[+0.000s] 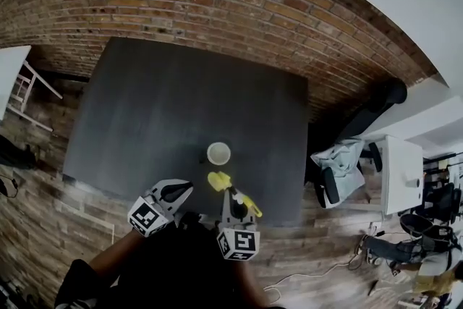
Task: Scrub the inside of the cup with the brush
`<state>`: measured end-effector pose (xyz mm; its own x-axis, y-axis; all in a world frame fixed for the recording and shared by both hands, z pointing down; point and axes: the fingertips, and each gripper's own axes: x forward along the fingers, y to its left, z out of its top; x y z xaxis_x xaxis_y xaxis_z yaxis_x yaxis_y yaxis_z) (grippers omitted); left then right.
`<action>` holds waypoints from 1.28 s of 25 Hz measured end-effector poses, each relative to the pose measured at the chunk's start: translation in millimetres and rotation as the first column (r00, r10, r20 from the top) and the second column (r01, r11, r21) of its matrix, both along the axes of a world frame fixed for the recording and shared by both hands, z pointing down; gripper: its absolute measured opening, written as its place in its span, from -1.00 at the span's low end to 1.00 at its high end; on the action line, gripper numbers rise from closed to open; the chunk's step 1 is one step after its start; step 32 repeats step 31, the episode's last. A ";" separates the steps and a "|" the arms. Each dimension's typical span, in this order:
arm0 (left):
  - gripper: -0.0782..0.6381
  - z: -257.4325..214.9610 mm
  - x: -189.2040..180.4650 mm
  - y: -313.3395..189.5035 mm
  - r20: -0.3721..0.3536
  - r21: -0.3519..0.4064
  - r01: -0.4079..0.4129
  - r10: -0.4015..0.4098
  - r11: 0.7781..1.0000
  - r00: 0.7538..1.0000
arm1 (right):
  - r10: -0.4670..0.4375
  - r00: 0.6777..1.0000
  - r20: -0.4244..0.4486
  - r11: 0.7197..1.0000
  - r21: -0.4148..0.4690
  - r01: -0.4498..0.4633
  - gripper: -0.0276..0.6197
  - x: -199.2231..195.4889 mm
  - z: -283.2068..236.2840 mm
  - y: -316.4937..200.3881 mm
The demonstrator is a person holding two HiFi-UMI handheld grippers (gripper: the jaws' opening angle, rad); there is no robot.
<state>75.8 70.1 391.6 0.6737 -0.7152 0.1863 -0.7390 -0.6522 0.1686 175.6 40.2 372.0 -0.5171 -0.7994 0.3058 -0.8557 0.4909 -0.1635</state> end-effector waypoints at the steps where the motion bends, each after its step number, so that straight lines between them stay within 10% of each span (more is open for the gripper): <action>1: -0.67 -9.7 -4.6 0.3 0.000 0.014 0.004 -0.004 1.000 1.000 | 0.008 1.000 0.000 1.000 0.007 -0.008 -0.77 -3.0 -3.8 1.9; 32: -0.67 -28.1 -47.2 -26.1 -0.024 0.069 -0.028 0.030 0.997 0.999 | 0.115 0.991 -0.065 0.993 0.011 -0.115 -0.77 -36.9 -8.4 8.1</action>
